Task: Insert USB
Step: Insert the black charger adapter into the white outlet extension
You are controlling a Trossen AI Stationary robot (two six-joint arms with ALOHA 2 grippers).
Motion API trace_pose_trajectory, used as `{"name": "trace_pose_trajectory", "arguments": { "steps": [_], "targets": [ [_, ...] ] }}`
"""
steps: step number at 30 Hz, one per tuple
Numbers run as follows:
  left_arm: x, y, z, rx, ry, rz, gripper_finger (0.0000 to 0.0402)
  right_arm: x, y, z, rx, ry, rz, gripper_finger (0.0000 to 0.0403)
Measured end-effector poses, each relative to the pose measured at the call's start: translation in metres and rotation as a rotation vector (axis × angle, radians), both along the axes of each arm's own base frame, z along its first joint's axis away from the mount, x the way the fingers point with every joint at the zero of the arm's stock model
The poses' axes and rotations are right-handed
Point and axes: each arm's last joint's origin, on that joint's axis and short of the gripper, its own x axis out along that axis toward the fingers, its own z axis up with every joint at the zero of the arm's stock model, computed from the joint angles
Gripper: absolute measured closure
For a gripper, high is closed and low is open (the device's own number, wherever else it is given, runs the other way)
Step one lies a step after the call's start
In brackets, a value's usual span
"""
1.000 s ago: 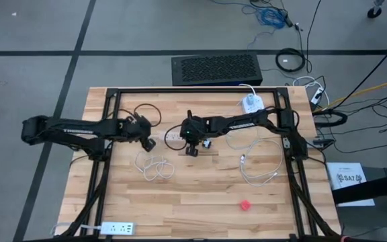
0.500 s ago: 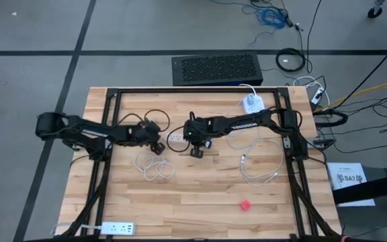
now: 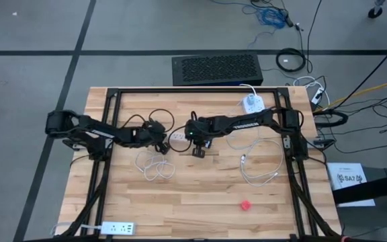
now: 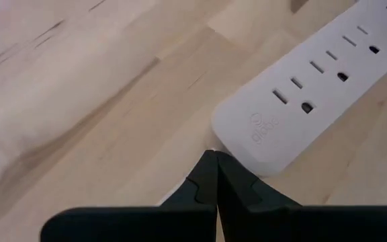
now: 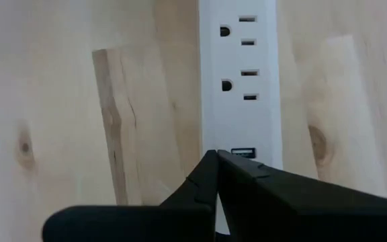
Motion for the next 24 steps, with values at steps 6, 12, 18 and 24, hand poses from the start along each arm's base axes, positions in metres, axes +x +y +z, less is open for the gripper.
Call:
{"name": "trace_pose_trajectory", "arguments": {
  "steps": [6,12,18,24],
  "targets": [
    [0.005,0.0,-0.001,0.018,-0.026,-0.013,0.04,-0.006,0.0,0.014,-0.022,-0.004,-0.005,0.0403],
    [0.008,0.001,-0.002,0.036,-0.045,-0.03,0.04,-0.021,0.002,0.037,-0.008,0.03,-0.033,0.0388],
    [0.008,0.001,-0.001,0.04,-0.049,-0.034,0.04,-0.041,0.005,0.053,0.056,0.125,-0.12,0.0331],
    [0.009,0.001,-0.001,0.054,-0.05,-0.048,0.04,-0.037,0.006,0.04,0.158,0.151,-0.149,0.0252]
  ]
}}
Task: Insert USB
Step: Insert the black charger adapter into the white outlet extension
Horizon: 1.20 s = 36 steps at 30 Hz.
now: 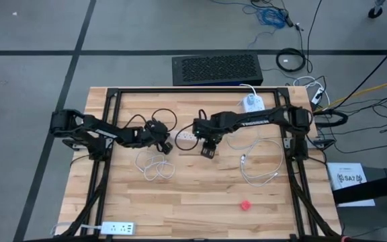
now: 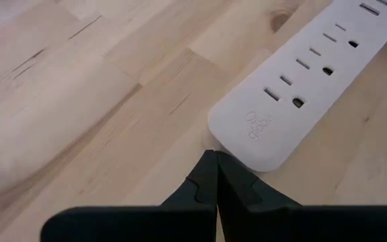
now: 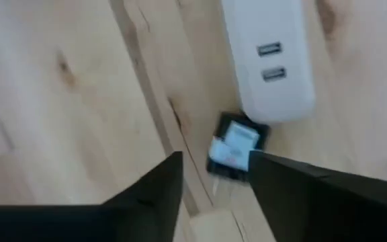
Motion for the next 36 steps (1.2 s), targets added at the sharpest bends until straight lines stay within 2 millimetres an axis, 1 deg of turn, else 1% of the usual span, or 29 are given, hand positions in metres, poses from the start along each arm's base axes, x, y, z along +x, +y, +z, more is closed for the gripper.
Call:
{"name": "trace_pose_trajectory", "arguments": {
  "steps": [4,8,13,17,19,22,25,27,30,32,36],
  "targets": [
    [0.0,0.0,0.0,0.002,0.0,-0.001,0.04,0.008,-0.002,-0.015,-0.001,0.004,-0.02,0.0209],
    [0.0,0.0,0.0,0.005,0.001,-0.004,0.04,0.011,-0.011,-0.025,-0.008,0.011,-0.046,0.0185],
    [0.0,0.0,0.0,0.006,0.001,-0.003,0.04,0.008,-0.022,-0.028,0.002,0.033,-0.073,0.0187],
    [0.0,0.0,0.0,0.006,0.0,-0.002,0.04,0.001,-0.023,-0.027,0.013,0.091,-0.048,0.02],
    [0.0,0.0,0.0,0.006,0.0,-0.002,0.04,-0.003,-0.022,-0.022,0.01,0.11,-0.01,0.0204],
    [0.0,0.0,0.0,0.017,0.008,-0.015,0.04,-0.007,-0.015,-0.017,-0.008,0.132,0.092,0.0204],
    [0.0,0.0,0.0,0.019,0.009,-0.016,0.04,-0.009,-0.006,-0.012,-0.027,0.146,0.202,0.0197],
    [0.0,0.0,0.0,0.018,0.008,-0.016,0.04,-0.011,0.0,-0.008,-0.069,0.159,0.276,0.0191],
    [0.0,0.0,0.0,0.018,0.008,-0.016,0.04,-0.014,0.008,-0.008,-0.107,0.207,0.315,0.0182],
    [0.0,0.0,0.0,0.018,0.008,-0.016,0.04,-0.014,0.013,-0.008,-0.116,0.207,0.353,0.0175],
    [0.0,0.0,0.0,0.022,0.01,-0.019,0.04,-0.011,0.021,-0.008,-0.229,0.216,0.521,0.0166]
  ]
}}
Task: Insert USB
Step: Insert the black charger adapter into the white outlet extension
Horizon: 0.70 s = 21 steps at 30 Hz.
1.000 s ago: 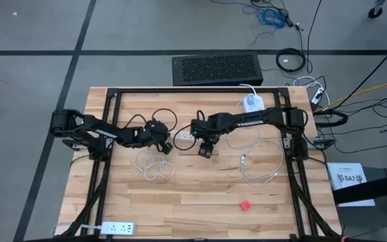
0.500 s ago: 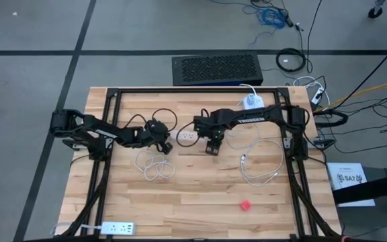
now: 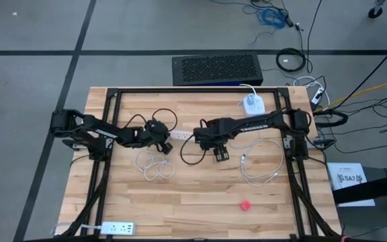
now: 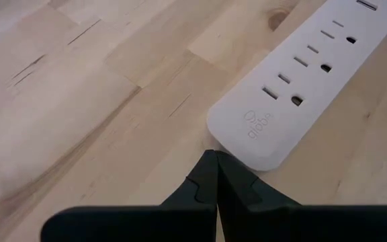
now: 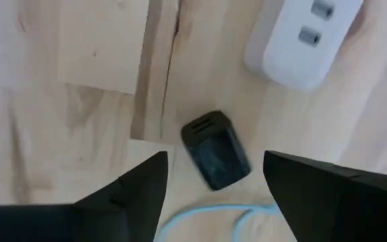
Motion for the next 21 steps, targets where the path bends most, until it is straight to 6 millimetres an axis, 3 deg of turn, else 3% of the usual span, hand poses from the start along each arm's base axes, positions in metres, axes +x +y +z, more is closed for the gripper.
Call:
{"name": "trace_pose_trajectory", "arguments": {
  "steps": [6,10,21],
  "targets": [
    [0.0,0.0,0.0,0.0,0.0,-0.001,0.04,0.003,-0.003,0.0,-0.039,-0.014,0.099,0.0163],
    [0.0,0.0,0.0,0.0,0.0,-0.001,0.04,0.004,-0.005,0.0,0.027,-0.024,0.126,0.0164],
    [0.0,0.0,0.0,-0.001,0.005,-0.001,0.04,0.01,-0.004,-0.028,0.038,0.059,0.173,0.018]
  ]
}}
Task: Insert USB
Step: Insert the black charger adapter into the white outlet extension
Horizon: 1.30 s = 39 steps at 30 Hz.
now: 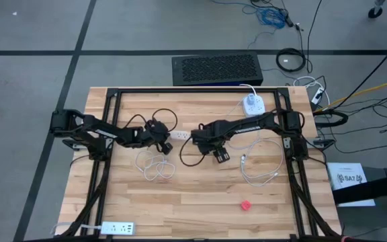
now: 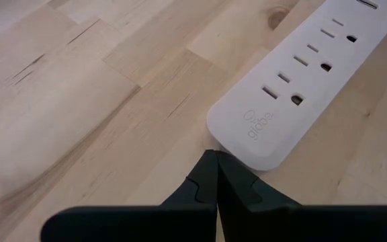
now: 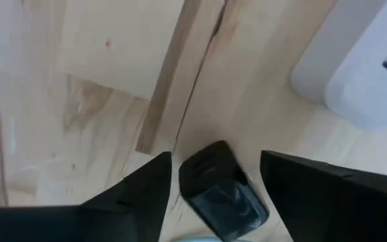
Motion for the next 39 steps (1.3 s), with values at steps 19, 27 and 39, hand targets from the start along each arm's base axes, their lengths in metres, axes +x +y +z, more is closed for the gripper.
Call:
{"name": "trace_pose_trajectory", "arguments": {
  "steps": [19,27,39],
  "targets": [
    [0.0,0.0,0.0,0.0,0.002,-0.001,0.04,0.005,0.004,0.025,0.012,-0.04,-0.263,0.0327],
    [0.0,0.0,0.0,0.008,0.009,-0.016,0.04,-0.007,0.007,0.03,0.062,0.077,-0.546,0.0214],
    [0.0,0.0,0.0,0.005,0.009,-0.02,0.04,-0.018,-0.013,0.033,0.021,0.149,-0.832,0.0156]
  ]
}}
